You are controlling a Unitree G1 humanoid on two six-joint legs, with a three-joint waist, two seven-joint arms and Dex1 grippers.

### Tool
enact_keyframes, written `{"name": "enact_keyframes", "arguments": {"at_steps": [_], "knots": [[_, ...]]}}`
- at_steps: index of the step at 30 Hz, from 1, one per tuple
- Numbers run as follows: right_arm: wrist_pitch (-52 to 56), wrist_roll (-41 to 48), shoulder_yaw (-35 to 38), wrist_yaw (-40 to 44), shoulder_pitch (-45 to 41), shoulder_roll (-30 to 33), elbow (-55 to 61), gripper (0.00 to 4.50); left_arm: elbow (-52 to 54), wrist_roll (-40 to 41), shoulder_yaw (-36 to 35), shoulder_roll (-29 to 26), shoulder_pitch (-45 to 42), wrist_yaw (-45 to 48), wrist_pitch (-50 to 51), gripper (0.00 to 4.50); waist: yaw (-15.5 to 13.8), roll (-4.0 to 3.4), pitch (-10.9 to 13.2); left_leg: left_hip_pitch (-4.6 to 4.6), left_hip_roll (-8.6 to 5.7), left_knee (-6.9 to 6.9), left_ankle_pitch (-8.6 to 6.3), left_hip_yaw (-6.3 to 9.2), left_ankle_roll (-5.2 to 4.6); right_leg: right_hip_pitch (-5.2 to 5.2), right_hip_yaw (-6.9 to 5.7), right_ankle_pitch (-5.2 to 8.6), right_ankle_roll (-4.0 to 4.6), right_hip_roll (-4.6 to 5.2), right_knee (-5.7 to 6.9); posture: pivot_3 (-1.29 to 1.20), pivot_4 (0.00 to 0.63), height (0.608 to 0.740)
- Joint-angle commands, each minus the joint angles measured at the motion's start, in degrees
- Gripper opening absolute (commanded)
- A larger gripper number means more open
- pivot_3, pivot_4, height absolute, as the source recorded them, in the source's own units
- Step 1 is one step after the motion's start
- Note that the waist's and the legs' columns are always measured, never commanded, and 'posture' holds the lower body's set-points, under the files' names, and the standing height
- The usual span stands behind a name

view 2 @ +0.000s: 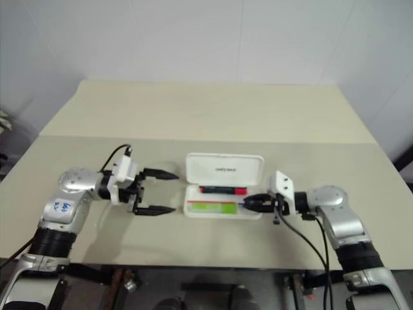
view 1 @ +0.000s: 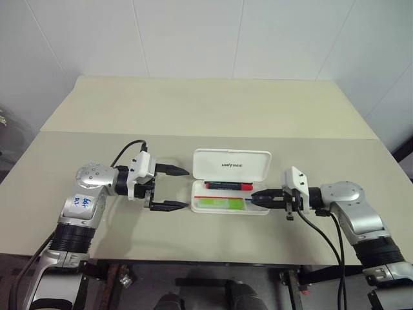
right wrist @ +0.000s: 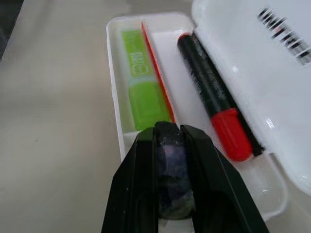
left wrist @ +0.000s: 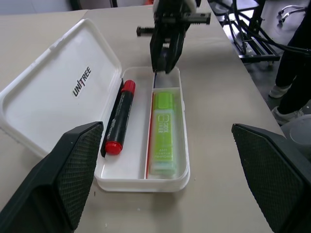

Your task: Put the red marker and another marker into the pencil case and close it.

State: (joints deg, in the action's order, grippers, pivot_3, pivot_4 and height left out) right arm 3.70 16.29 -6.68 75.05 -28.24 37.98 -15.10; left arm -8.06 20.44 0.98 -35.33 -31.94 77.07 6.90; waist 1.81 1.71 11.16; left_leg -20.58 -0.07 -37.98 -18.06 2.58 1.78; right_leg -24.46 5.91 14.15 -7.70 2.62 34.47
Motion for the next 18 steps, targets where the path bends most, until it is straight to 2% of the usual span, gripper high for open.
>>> {"name": "enact_keyframes", "arguments": {"at_steps": [1, 4, 6, 9, 15, 16, 18], "knots": [[-2.4, -0.6, -0.3, 2.1, -1.8, -0.6, -2.9, 0.40, 3.7, 1.7, -1.3, -0.9, 1.5, -0.8, 0.6, 4.50, 0.0, 0.00, 0.0, 0.00, 0.00, 0.00, 0.00, 0.00, 0.00, 0.00, 0.00, 0.00, 0.00, 0.01, 0.00, 0.00, 0.150, 0.740], [-3.2, -0.9, -0.4, 3.1, -2.1, -1.2, -4.2, 0.40, 4.5, 2.0, -1.5, -1.1, 2.1, -1.4, 1.0, 4.50, 0.0, 0.00, 0.0, 0.00, 0.01, 0.00, 0.00, 0.01, 0.00, -0.02, -0.01, 0.00, 0.01, 0.01, 0.01, 0.00, 0.150, 0.740], [-3.7, -1.2, -0.3, 3.4, -2.2, -1.4, -4.8, 1.16, 4.8, 2.2, -1.6, -1.2, 2.3, -1.7, 1.2, 4.50, 0.0, -0.01, 0.0, 0.00, 0.01, 0.00, 0.00, 0.01, 0.01, -0.02, -0.01, 0.00, 0.01, 0.01, 0.02, 0.00, 0.150, 0.740], [-5.0, -1.9, 0.2, 3.3, -3.1, -1.9, -7.0, 2.03, 5.0, 2.3, -1.6, -1.4, 2.3, -1.9, 1.3, 4.50, 0.1, -0.01, 0.0, 0.04, 0.01, 0.00, 0.00, -0.01, 0.01, -0.01, 0.00, 0.00, 0.01, 0.02, 0.04, 0.00, 0.150, 0.740], [-5.2, -1.0, 1.1, 3.2, -4.7, -2.3, -6.3, 4.20, 3.9, 2.3, -1.4, -1.4, 1.4, -1.8, 0.9, 4.50, 0.1, -0.01, 0.0, 0.04, 0.02, 0.00, -0.01, 0.00, 0.01, -0.01, -0.02, 0.02, 0.03, 0.01, 0.06, 0.00, 0.150, 0.740], [-4.6, -0.5, 1.6, 3.0, -5.0, -2.3, -5.4, 4.47, 3.7, 2.3, -1.3, -1.4, 1.3, -1.8, 0.8, 4.50, 0.1, -0.01, 0.0, 0.04, 0.02, 0.00, -0.01, 0.00, 0.01, -0.01, -0.01, 0.02, 0.03, 0.01, 0.06, 0.00, 0.150, 0.740], [-3.5, 0.5, 2.3, 2.7, -5.2, -2.0, -3.4, 4.47, 3.3, 2.3, -1.2, -1.3, 1.1, -1.7, 0.6, 4.50, 0.1, -0.02, 0.0, 0.04, 0.02, 0.00, -0.01, 0.00, 0.01, -0.02, -0.02, 0.02, 0.03, 0.01, 0.06, 0.00, 0.150, 0.740]]}}
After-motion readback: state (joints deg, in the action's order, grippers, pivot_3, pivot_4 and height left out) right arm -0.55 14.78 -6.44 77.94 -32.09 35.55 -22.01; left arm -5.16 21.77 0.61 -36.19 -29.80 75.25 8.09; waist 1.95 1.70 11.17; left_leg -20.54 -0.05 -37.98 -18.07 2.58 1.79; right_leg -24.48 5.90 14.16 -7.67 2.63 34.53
